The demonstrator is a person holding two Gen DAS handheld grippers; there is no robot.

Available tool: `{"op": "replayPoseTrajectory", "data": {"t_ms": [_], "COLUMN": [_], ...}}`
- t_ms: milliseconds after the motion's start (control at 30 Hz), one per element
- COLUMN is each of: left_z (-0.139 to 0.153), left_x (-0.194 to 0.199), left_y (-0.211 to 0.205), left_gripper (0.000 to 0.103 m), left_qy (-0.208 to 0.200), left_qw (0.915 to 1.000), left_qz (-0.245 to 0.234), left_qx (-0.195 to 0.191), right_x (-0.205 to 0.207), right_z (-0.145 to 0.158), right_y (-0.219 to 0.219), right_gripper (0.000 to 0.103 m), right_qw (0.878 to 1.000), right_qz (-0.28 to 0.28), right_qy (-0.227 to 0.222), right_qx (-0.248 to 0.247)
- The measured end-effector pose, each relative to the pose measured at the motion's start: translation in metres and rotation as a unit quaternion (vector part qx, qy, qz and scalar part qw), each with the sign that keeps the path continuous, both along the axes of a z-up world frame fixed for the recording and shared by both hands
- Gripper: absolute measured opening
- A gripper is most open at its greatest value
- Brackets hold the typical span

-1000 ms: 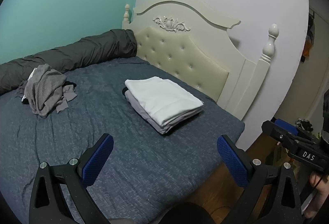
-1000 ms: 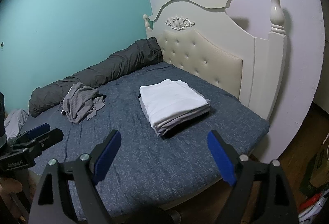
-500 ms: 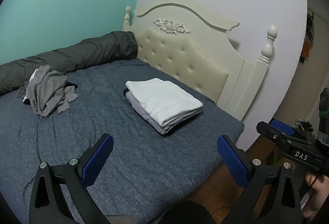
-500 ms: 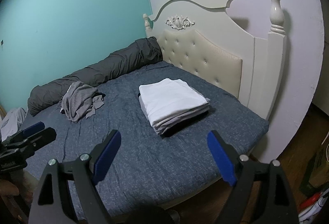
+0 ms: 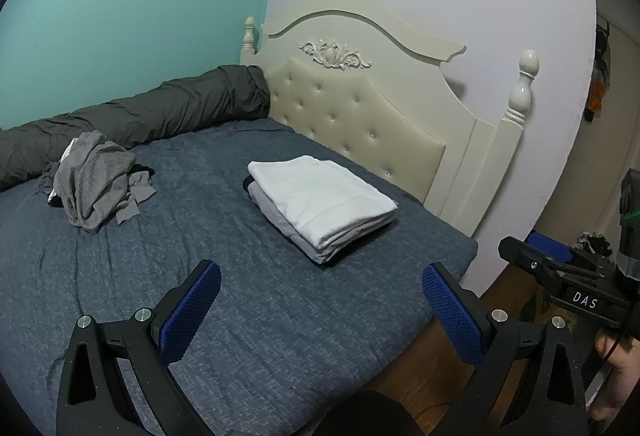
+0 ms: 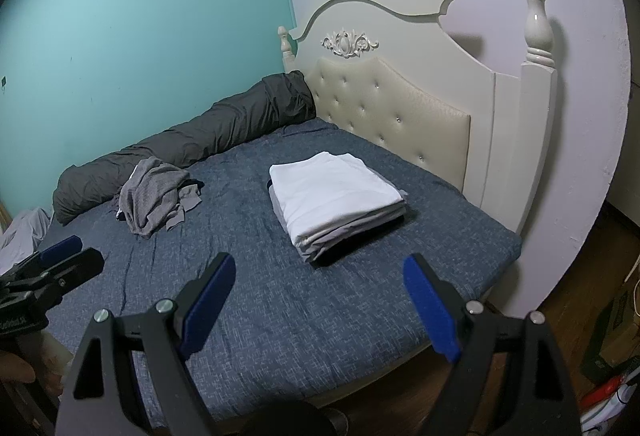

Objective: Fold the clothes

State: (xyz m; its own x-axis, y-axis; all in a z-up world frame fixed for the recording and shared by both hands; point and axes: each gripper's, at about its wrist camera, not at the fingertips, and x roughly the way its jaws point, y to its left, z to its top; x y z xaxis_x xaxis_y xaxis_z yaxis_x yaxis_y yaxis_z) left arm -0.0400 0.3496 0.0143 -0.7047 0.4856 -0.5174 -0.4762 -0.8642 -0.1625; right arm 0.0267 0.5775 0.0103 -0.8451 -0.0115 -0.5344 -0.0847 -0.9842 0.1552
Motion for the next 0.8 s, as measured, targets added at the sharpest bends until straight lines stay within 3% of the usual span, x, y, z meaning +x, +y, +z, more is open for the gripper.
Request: {"op": "replayPoseTrajectory", "data": {"t_ms": [800], "left_z": [-0.0018], "left_x": [-0.0008], "left_y": [-0.003], "left_gripper": [0.103], "left_qy": [0.002], "left_qw": [0.9999], "left_qz": [0.01], "left_qx": [-0.01], "right_x": [-0.0004], "right_z": [-0.0034], "right_y": [-0.0038], "right_gripper": [0.087], "right_qw": [1.0], "right_qz": [0.005], "right_qy": [-0.004], "right_qx": [0.001]}}
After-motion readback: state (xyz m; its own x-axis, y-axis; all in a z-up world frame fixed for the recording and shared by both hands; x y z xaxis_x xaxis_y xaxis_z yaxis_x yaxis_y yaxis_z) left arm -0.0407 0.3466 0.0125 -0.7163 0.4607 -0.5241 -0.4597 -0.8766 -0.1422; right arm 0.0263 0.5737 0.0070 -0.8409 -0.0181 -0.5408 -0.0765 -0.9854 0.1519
